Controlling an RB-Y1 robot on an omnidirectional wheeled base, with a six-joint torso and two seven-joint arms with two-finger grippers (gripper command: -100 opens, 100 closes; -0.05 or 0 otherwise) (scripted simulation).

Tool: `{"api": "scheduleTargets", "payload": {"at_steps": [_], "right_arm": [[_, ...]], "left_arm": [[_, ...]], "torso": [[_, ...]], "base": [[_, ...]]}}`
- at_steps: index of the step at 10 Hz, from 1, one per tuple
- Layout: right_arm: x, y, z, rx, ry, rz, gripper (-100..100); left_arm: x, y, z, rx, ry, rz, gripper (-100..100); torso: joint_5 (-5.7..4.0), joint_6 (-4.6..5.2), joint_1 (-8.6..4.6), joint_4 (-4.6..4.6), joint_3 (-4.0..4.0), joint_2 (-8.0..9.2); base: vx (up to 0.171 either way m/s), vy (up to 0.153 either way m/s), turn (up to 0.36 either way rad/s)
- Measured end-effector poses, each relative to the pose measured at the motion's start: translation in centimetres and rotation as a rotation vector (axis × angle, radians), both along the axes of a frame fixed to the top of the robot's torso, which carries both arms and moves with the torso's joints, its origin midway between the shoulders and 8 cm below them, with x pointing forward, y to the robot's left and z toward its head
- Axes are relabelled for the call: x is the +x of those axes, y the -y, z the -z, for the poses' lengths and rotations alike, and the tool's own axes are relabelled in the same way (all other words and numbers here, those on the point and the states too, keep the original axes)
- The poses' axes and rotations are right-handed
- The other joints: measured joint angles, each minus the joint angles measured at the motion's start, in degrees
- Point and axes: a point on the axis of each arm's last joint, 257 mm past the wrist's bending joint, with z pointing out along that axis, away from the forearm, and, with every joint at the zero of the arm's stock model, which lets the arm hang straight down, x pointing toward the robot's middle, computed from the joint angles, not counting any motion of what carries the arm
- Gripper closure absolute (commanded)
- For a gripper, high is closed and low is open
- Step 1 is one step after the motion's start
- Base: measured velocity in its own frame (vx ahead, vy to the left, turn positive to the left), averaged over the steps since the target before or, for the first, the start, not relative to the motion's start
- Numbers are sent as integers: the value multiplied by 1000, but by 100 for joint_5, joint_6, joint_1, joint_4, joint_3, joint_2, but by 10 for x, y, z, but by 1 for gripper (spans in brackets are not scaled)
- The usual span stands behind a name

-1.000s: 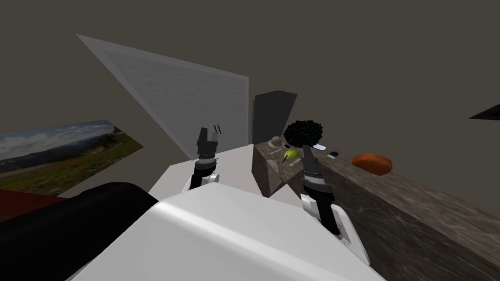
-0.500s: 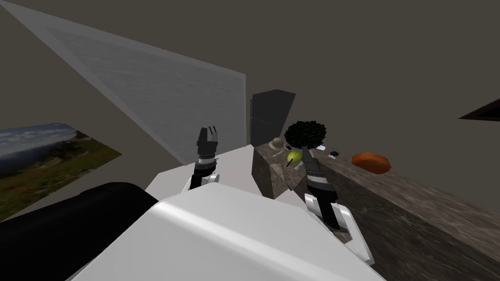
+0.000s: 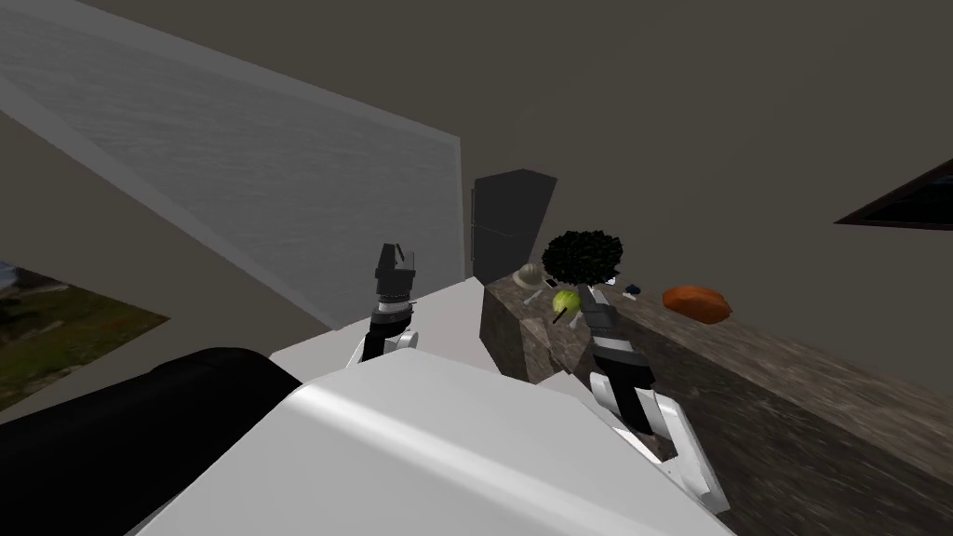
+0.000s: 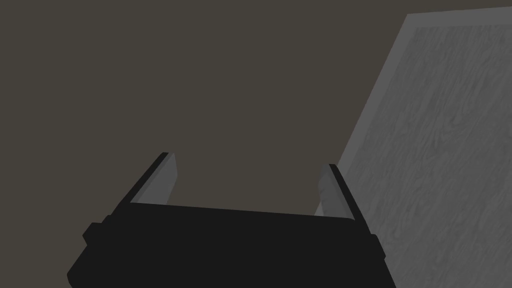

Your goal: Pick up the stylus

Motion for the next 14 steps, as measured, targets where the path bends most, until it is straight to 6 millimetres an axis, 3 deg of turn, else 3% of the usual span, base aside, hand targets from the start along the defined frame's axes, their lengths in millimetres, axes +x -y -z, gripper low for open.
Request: {"api": "scheduleTargets", "payload": {"at_steps": [9, 14], "right_arm": [[22, 80, 49, -259, -125, 243, -100], [36, 116, 90, -400, -223, 350, -100]], "left_arm": [[0, 0, 0, 0, 0, 0, 0], [0, 0, 0, 0, 0, 0, 0]], "torso": [[4, -7, 10, -4, -9, -13], [2, -4, -1, -7, -18, -30]], "base": [[109, 154, -186], [133, 146, -279]]}}
